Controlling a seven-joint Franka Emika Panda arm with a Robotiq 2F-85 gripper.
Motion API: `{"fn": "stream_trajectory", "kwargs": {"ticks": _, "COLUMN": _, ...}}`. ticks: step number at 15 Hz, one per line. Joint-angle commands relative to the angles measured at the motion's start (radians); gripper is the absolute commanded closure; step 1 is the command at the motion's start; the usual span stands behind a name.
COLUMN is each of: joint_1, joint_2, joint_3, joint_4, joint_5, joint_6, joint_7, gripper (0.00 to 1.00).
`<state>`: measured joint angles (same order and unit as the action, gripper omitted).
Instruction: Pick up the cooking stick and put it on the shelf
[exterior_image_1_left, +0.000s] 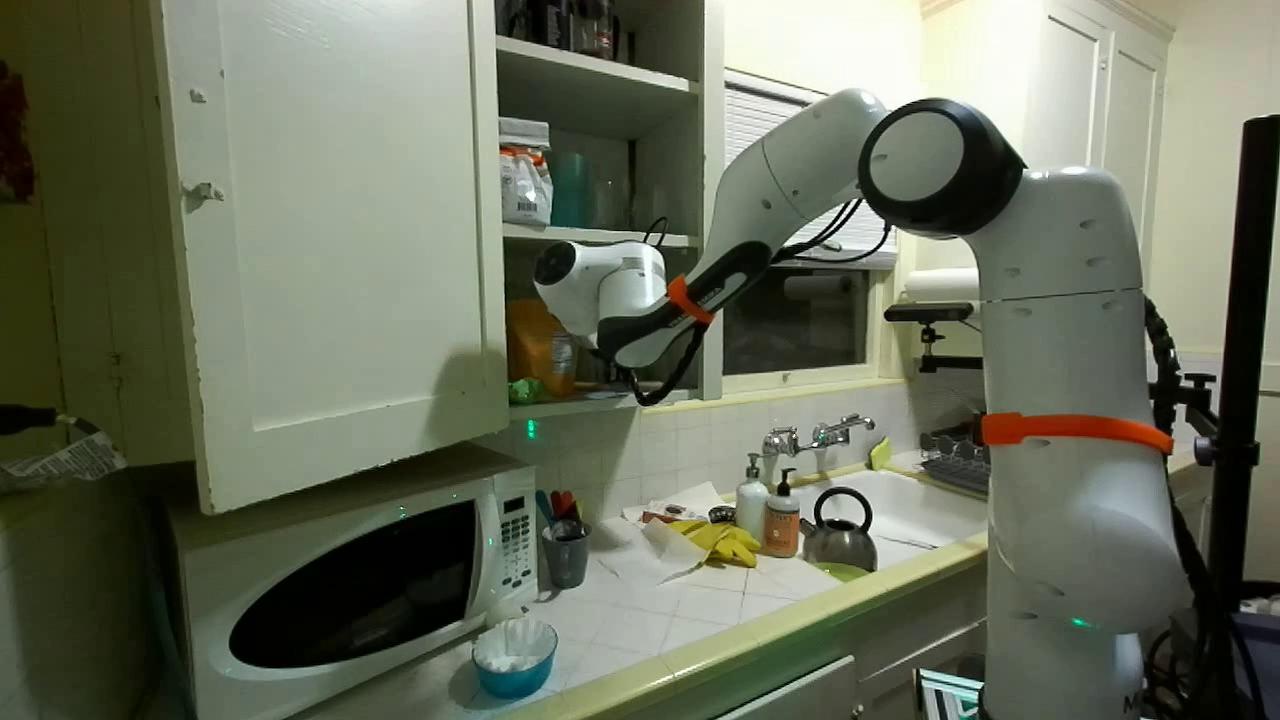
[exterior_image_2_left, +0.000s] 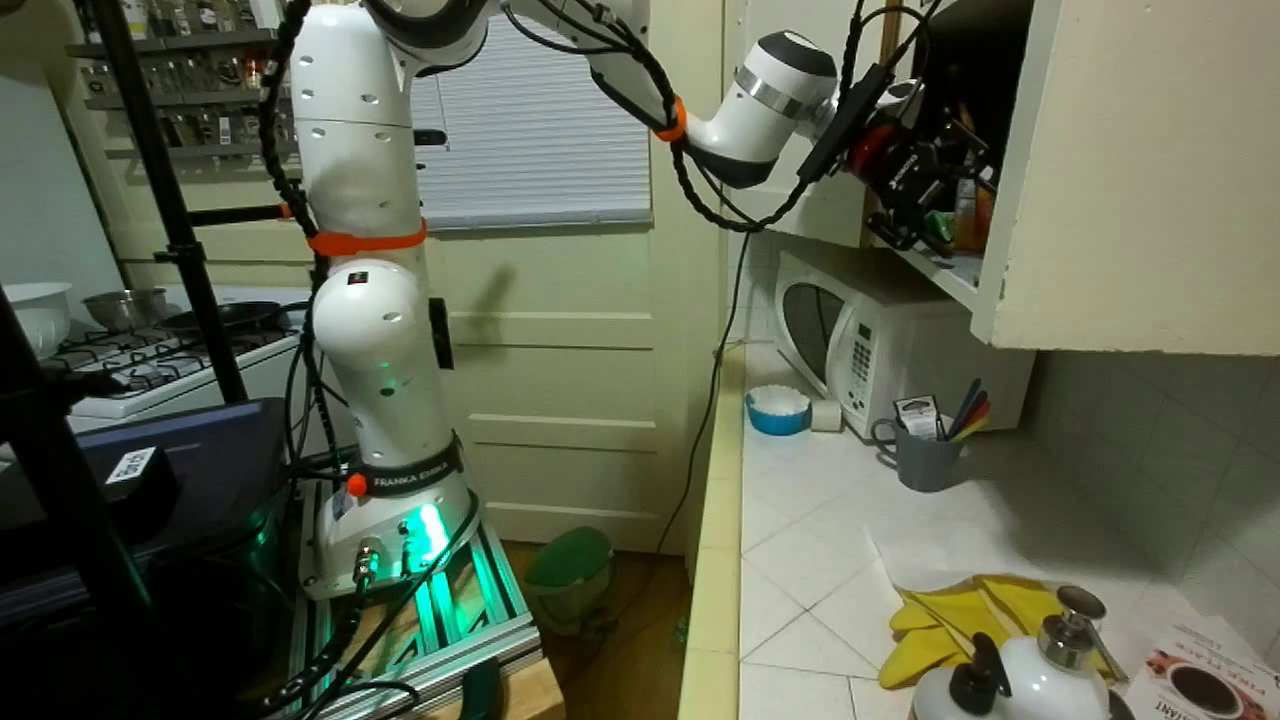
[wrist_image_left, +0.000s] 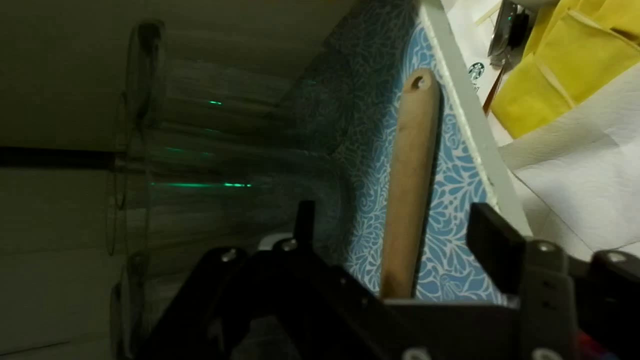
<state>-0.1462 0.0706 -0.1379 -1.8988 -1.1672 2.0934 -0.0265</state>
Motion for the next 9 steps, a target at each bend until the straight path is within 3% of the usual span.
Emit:
{"fn": "stream_trajectory", "kwargs": {"ticks": 1, "joint_1": 0.005, "joint_2": -0.035, "joint_3": 0.007, "joint_4": -0.009, "joint_5": 0.043, "joint_6": 0.002, "joint_7": -0.037, "gripper": 0.0}}
{"fn": "stream_trajectory", "kwargs": {"ticks": 9, "joint_1": 0.02, "joint_2": -0.233, "joint_3": 0.023, "joint_4": -0.107, "joint_5": 0.314, "joint_6": -0.109, "joint_7": 0.06, "gripper": 0.0}}
